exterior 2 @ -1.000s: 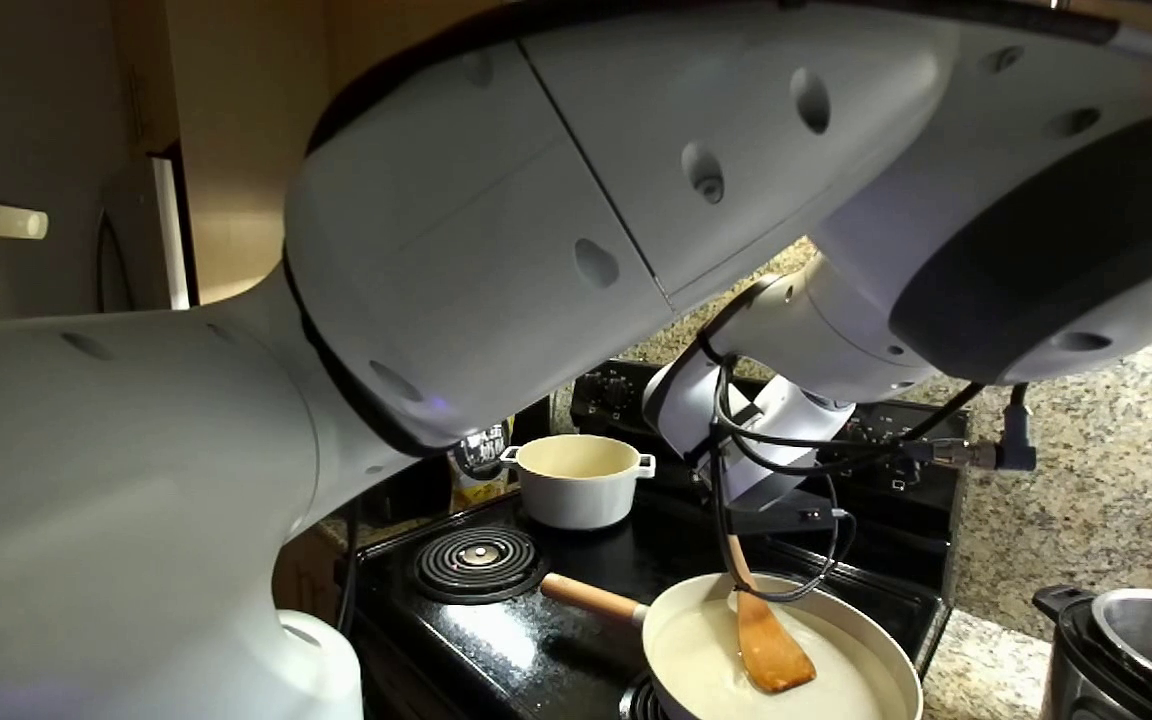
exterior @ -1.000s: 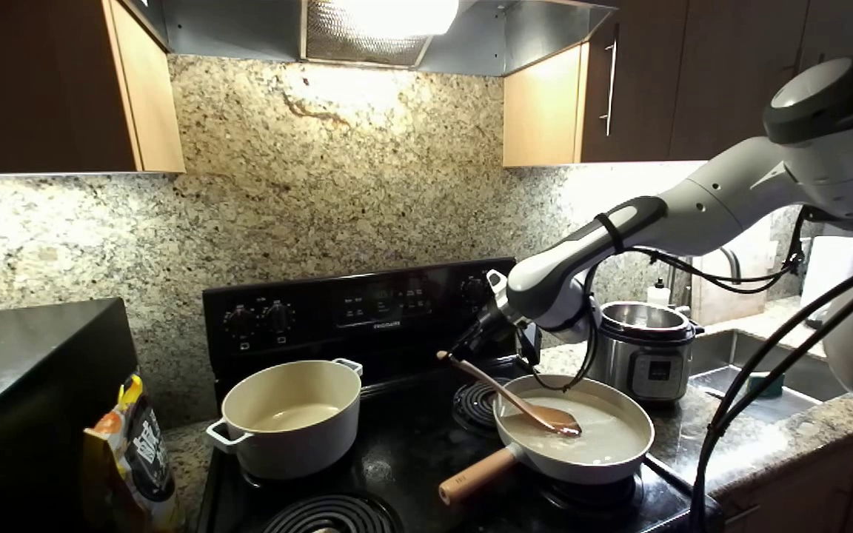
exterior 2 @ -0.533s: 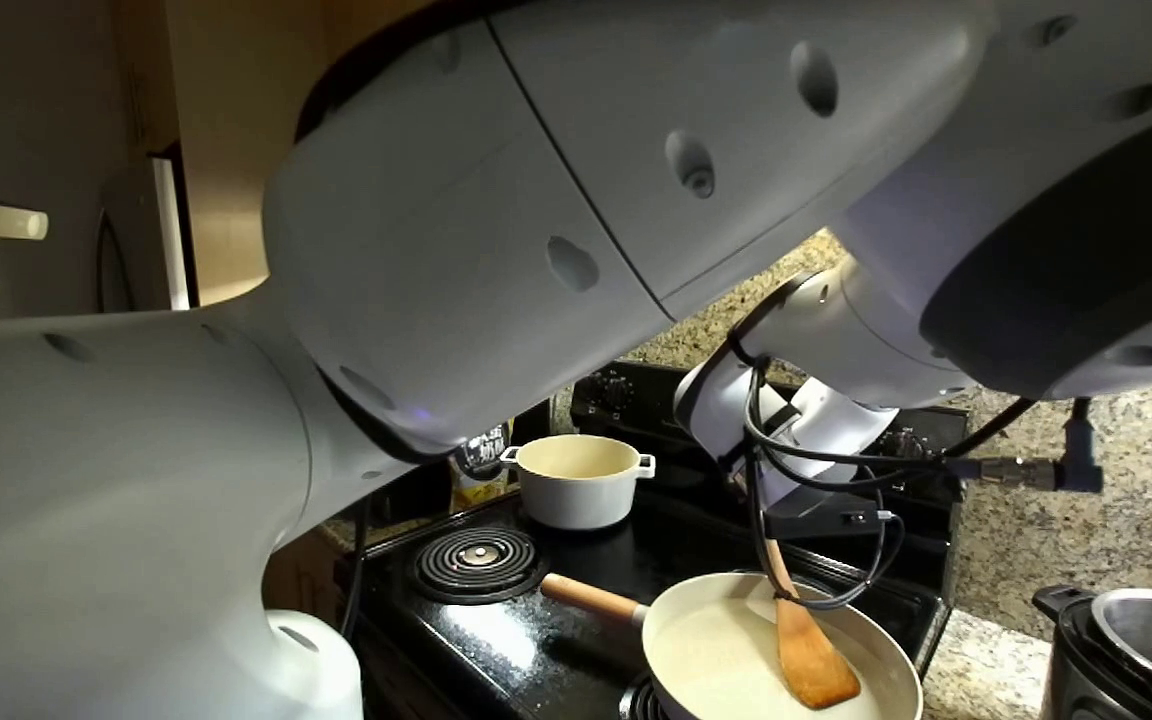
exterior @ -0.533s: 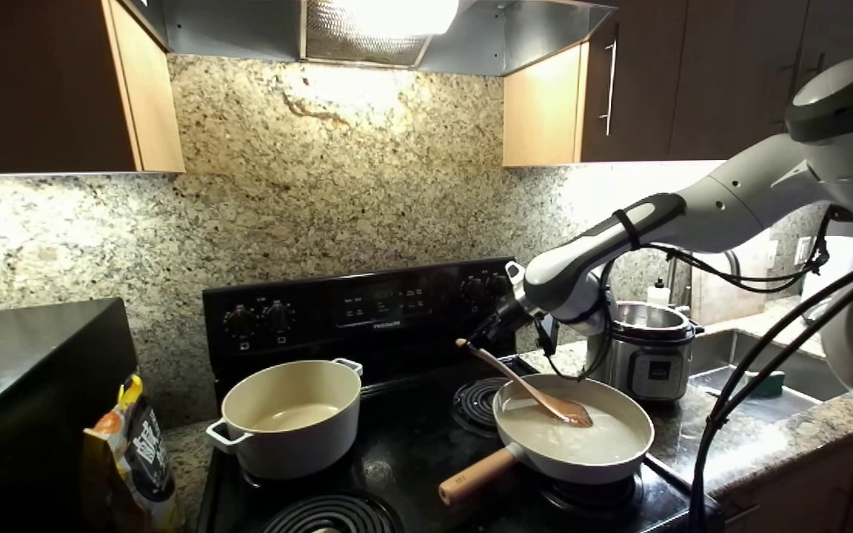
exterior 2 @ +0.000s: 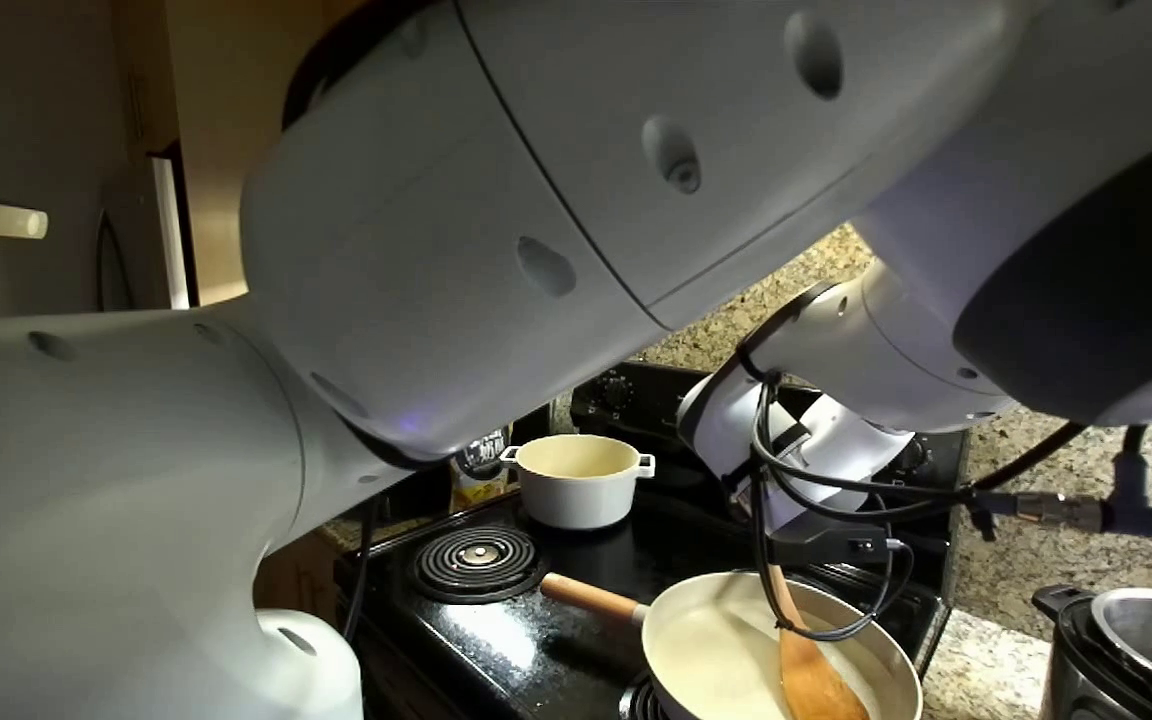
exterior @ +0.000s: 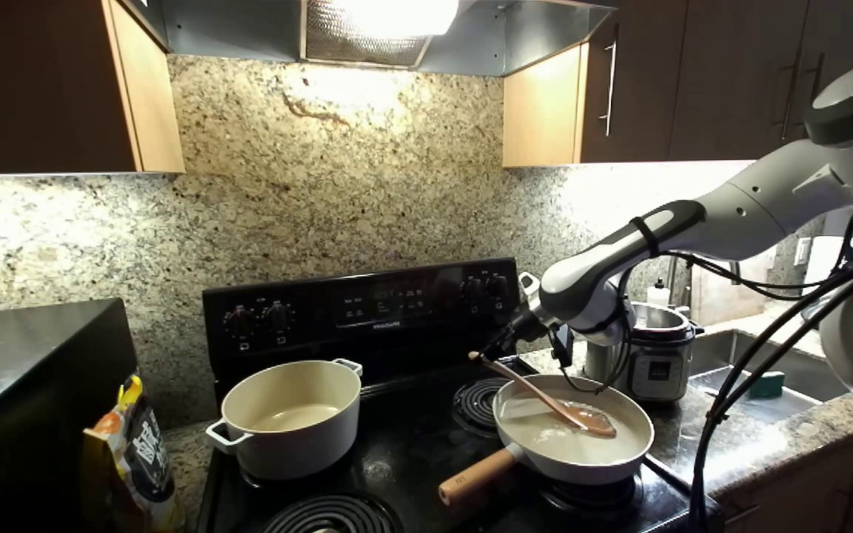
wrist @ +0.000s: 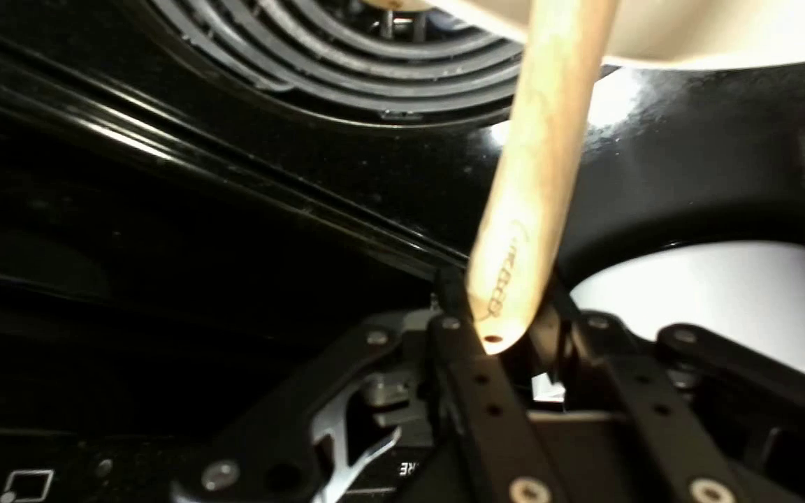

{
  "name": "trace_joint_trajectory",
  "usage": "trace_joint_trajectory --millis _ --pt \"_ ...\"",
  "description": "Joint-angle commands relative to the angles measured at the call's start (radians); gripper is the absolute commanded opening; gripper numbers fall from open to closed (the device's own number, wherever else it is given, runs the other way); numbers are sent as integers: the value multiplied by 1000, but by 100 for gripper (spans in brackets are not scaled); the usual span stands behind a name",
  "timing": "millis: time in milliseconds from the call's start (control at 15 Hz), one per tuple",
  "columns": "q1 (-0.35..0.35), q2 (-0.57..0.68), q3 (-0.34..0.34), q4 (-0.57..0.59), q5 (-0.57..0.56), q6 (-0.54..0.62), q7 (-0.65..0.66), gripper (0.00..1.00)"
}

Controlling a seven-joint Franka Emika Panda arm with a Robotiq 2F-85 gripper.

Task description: Stir the contents of the pan with the wooden spoon

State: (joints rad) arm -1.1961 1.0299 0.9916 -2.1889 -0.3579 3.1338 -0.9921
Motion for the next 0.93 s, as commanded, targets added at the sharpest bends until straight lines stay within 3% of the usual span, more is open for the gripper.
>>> trace_joint_trajectory --millis 0,467,867 --pt "18 -20 1 -49 -10 -1 15 10" --pt "168 -58 -19 2 9 -74 25 10" --pt "150 -36 -14 58 13 -96 -12 10"
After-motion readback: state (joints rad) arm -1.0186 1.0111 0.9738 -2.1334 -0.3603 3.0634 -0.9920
